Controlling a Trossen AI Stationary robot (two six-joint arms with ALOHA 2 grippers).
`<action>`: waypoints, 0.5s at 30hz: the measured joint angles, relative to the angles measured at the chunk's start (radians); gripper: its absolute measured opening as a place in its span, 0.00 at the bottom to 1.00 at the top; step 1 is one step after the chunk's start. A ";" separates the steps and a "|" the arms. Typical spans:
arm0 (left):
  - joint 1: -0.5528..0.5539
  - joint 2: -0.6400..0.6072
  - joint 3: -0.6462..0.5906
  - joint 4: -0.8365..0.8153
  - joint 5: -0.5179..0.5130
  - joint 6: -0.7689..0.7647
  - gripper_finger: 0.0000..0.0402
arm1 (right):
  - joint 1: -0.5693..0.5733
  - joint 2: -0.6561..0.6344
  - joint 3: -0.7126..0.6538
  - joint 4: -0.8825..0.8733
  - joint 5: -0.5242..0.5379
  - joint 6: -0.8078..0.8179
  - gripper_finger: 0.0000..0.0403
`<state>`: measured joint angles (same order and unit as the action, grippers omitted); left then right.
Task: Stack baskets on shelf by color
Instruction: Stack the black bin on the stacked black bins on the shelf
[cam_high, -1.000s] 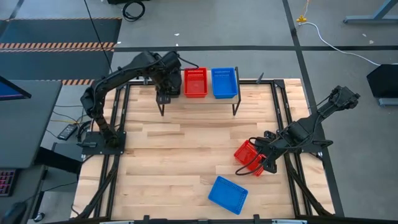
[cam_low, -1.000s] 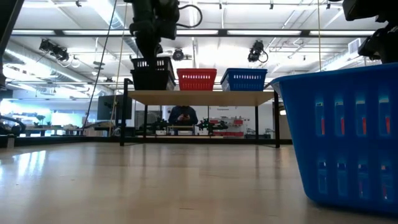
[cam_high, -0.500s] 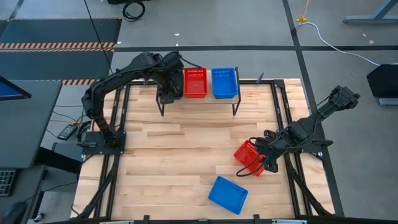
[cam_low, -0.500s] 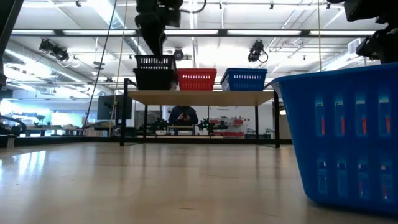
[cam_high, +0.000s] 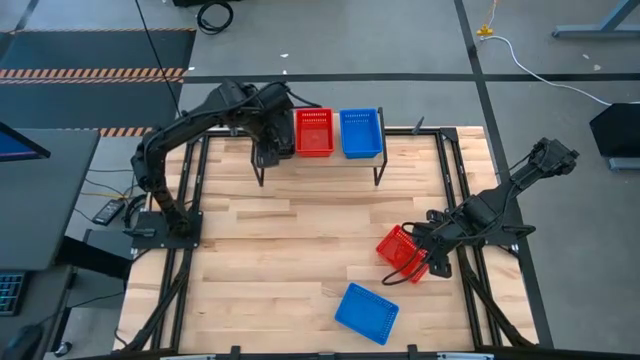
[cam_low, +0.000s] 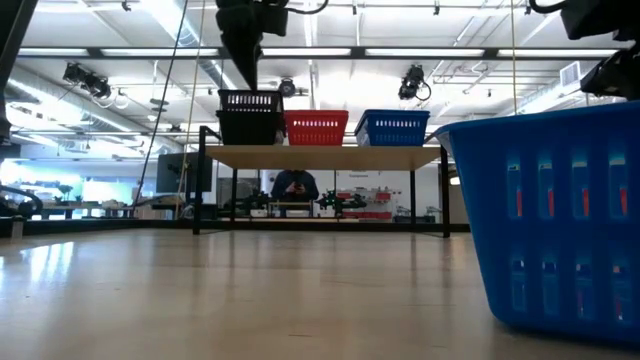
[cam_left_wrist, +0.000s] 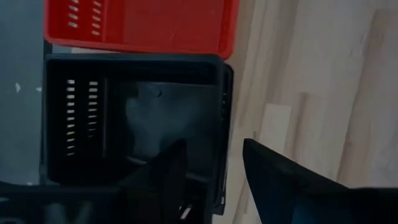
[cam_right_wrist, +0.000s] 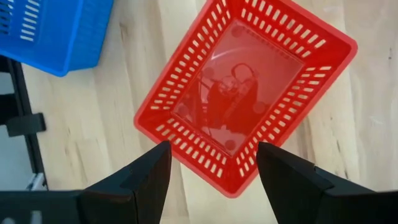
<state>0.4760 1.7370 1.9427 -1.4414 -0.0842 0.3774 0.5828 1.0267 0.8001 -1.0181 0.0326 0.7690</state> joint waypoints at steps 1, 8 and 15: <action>-0.004 0.000 0.000 0.000 -0.005 -0.003 0.42 | 0.000 0.000 0.000 -0.004 0.000 -0.005 0.60; -0.009 0.030 0.000 0.016 -0.009 -0.001 0.42 | 0.000 0.000 0.000 -0.008 0.004 -0.013 0.60; -0.001 0.097 -0.001 0.006 0.002 0.000 0.40 | 0.000 0.000 0.000 -0.008 0.004 0.020 0.60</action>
<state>0.4747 1.8341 1.9415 -1.4350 -0.0820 0.3774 0.5829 1.0267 0.8001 -1.0265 0.0364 0.7890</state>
